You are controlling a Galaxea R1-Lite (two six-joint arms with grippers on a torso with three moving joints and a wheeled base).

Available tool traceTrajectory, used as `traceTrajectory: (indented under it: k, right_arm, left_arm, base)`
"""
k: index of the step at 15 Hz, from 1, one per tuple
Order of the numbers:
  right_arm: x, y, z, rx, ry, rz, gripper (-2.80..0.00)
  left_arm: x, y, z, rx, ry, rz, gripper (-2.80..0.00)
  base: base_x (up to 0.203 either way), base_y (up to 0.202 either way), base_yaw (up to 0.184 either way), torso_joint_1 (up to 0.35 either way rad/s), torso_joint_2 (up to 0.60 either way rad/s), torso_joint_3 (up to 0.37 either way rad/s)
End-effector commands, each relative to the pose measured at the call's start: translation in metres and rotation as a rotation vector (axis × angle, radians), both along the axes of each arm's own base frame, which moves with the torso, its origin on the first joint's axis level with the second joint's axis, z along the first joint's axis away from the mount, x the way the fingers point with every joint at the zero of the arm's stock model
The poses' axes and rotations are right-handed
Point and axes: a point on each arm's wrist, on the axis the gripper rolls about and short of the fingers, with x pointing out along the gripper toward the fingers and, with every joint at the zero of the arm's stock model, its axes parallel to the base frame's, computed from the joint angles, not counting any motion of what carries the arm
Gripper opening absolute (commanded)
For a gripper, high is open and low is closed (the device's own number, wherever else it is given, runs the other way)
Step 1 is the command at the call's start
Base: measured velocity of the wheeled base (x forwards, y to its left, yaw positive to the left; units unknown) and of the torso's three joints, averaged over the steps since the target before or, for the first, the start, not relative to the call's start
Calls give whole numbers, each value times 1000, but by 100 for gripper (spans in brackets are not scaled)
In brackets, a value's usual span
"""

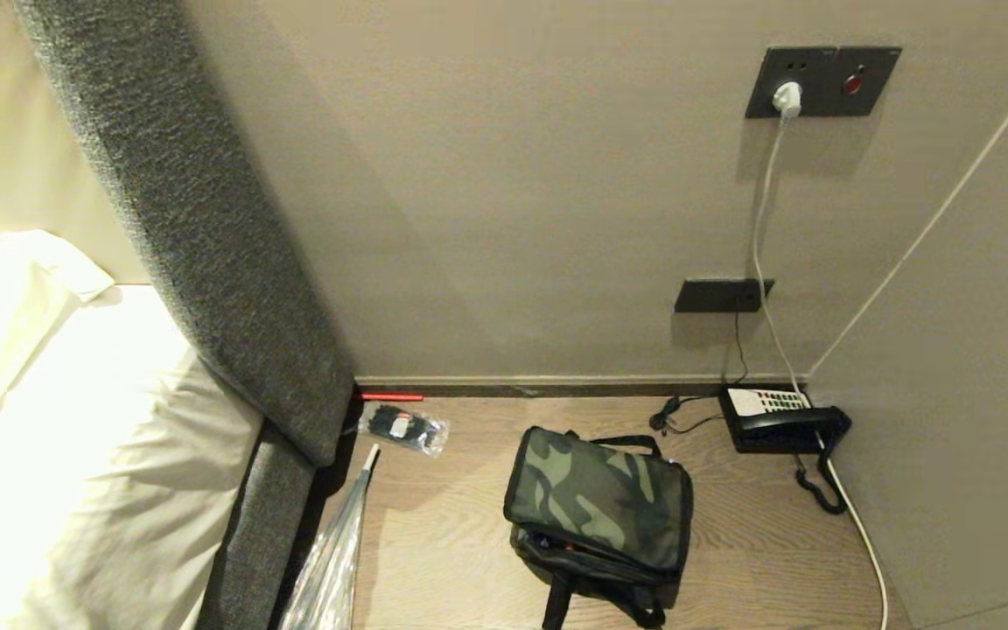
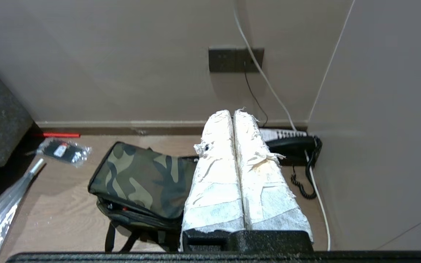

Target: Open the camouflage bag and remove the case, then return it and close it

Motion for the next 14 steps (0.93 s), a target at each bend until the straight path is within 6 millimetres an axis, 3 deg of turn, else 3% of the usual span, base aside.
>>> traceTrajectory:
  k: [1,14]
  right_arm:
    - [4,0,-11,-1,39,1,-280]
    - [4,0,-11,2,41,1,-280]
  left_arm:
    - [0,0,0,0,0,0,-280]
    - [0,0,0,0,0,0,-280]
  base:
    - [0,0,0,2,1,207]
    - [0,0,0,2,2,203]
